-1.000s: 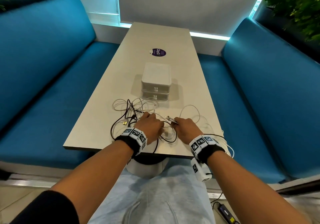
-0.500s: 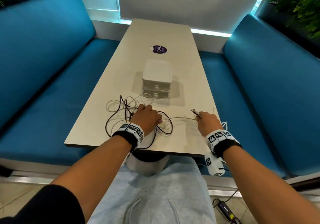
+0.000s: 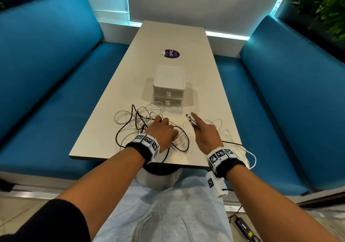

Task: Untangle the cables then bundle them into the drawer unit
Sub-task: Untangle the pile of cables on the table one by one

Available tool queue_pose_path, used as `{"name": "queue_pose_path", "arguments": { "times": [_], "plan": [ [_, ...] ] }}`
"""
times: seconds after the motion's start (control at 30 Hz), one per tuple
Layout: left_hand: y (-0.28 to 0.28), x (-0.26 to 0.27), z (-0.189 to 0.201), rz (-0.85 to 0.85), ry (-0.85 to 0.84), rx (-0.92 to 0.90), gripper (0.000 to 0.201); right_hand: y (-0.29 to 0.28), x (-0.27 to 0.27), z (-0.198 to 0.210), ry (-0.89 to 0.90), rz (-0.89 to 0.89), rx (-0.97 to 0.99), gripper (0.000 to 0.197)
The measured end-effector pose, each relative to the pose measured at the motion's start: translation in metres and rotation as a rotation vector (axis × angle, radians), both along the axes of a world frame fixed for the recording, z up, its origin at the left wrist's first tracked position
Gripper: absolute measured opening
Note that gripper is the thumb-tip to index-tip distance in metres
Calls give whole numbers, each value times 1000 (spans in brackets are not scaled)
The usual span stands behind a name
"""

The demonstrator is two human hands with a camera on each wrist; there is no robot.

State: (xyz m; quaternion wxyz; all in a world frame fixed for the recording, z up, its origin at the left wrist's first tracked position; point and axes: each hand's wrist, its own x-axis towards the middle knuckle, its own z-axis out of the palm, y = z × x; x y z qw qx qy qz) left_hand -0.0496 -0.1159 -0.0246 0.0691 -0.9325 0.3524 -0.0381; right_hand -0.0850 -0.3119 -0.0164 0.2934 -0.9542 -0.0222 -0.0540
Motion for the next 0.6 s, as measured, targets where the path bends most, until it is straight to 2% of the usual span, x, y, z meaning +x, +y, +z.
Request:
{"name": "queue_pose_path", "arguments": {
  "times": [0.1,0.23,0.37,0.47,0.6],
  "plan": [
    [-3,0,-1,-9,0,3,28,1,0,0,34,97,-24,34],
    [-9,2,-3,-15,5,-29,26,5,1,-5,169,195,-76,18],
    [-6,3,-4,-13,-39,-61,29,5,6,-4,211,174,-143,18],
    [-3,7,-1,10,-53,-87,28,4,11,4,169,144,-214,19],
    [0,11,3,46,-85,-99,19,-2,16,14,151,86,-270,22]
  ]
}}
